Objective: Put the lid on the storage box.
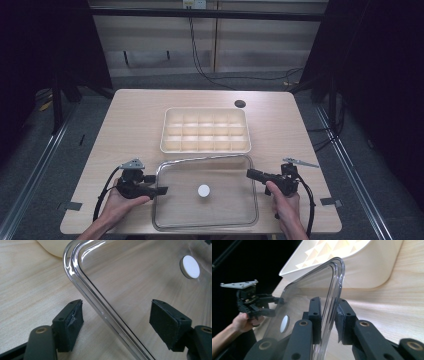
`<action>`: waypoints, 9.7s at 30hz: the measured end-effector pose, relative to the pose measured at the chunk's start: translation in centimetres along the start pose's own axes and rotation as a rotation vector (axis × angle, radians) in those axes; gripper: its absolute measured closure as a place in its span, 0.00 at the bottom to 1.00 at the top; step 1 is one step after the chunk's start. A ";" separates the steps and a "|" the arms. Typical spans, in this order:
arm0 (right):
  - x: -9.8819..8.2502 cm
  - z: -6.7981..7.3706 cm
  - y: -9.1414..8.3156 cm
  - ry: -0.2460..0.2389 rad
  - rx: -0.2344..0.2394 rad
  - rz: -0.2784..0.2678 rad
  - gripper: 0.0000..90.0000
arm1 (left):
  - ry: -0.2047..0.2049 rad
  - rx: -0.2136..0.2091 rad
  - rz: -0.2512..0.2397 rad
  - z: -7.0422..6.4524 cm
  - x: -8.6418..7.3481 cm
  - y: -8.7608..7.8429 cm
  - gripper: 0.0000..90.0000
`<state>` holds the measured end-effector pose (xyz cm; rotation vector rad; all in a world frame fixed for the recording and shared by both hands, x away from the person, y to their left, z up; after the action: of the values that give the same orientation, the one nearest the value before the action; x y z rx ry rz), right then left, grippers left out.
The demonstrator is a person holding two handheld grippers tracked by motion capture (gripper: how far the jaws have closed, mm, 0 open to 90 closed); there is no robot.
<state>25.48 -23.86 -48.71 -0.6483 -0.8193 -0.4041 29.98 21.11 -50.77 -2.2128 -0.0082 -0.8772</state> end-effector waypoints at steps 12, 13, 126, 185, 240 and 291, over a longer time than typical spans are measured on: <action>-0.2 -0.1 0.5 -0.026 -0.053 0.059 0.82 | -0.024 -0.081 -0.013 -0.2 0.3 -0.8 0.49; -0.2 -0.1 0.5 -0.029 -0.057 0.064 0.81 | -0.021 -0.090 -0.021 -0.3 0.3 -1.0 0.51; 11.5 2.3 -0.3 -0.193 -0.139 -0.170 0.77 | 0.104 -0.059 -0.343 -3.7 11.5 -7.6 0.79; 16.5 -2.3 3.6 -0.121 -0.177 -0.158 0.80 | -0.016 0.008 -0.341 0.2 17.9 -4.0 0.73; 15.3 -6.8 9.5 -0.034 -0.270 -0.051 0.71 | -0.098 0.011 -0.193 5.0 16.8 0.7 0.53; 13.8 -7.2 10.9 -0.079 -0.413 0.077 0.56 | -0.124 0.066 -0.122 5.8 16.1 2.2 0.50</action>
<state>44.17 -21.81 -45.70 -1.0822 -0.7885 -0.4846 46.26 19.23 -45.50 -2.2200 -0.2302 -0.7922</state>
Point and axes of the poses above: each handheld gripper's, and its own axes: y roughly forward along the jaws, x roughly out of its top, z roughly to its left, the point moved 1 cm from there along y, roughly forward along the jaws, and after that the axes turned 12 degrees about -y, right-handed, at the moved point
